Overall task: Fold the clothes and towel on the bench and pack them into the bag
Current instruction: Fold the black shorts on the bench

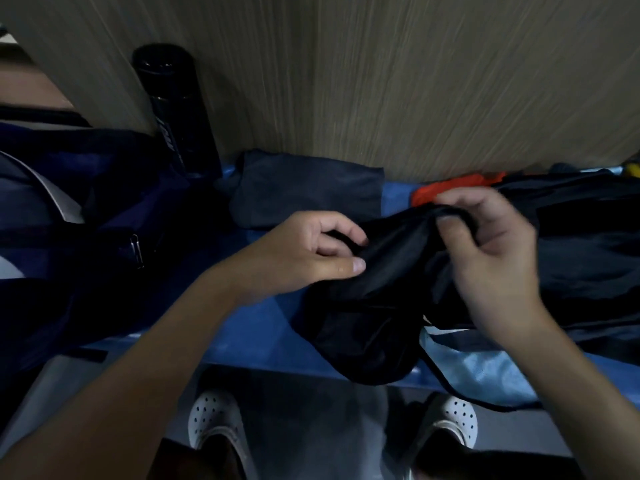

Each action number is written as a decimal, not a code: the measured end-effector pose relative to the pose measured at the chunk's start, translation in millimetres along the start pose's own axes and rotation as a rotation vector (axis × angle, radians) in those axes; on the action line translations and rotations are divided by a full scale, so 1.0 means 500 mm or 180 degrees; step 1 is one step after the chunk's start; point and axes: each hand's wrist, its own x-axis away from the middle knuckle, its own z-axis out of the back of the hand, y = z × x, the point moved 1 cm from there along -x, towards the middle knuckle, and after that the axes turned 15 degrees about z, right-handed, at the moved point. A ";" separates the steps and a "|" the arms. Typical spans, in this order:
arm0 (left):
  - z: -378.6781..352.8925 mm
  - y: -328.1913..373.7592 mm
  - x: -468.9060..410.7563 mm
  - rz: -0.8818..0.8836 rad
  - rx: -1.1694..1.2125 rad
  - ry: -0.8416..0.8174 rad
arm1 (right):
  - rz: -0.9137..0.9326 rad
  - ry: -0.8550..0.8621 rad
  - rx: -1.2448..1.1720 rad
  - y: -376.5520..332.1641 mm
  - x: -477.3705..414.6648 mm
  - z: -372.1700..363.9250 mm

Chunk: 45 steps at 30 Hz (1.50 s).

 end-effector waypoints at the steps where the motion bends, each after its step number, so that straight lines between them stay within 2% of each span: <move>1: 0.003 -0.002 0.002 0.0057 -0.0065 -0.0090 | -0.0033 0.0123 -0.0064 0.002 -0.006 0.015; 7: 0.027 -0.013 0.007 0.0129 -0.0646 -0.0004 | -0.0265 0.0775 0.0056 0.020 -0.028 0.087; 10: 0.030 -0.010 0.003 -0.0148 -0.0465 0.0288 | -0.0401 0.0805 -0.0118 0.021 -0.032 0.089; 13: 0.018 -0.002 0.001 -0.0607 0.0153 0.0409 | -0.0641 0.0420 -0.0344 0.011 -0.024 0.071; 18: -0.008 0.000 -0.008 -0.0790 -0.0049 0.0539 | -0.0994 -0.0250 -0.0863 0.007 -0.004 0.043; 21: -0.012 -0.009 -0.020 -0.0698 -0.0073 0.0918 | -0.0854 -0.0216 -0.0533 0.011 0.000 0.034; 27: 0.007 -0.009 -0.030 -0.0737 0.0103 0.1904 | -0.0536 0.0409 -0.0004 0.023 -0.018 0.049; 32: 0.006 -0.003 -0.026 -0.0915 0.0190 0.2051 | -0.0446 0.0367 0.0006 0.026 -0.019 0.046; 38: 0.001 -0.001 -0.024 -0.0817 0.0015 0.2166 | -0.0418 0.0220 -0.0110 0.018 -0.016 0.039; 45: 0.017 -0.018 -0.036 -0.0518 -0.0012 0.2547 | -0.0208 -0.0124 -0.0213 0.001 -0.011 0.030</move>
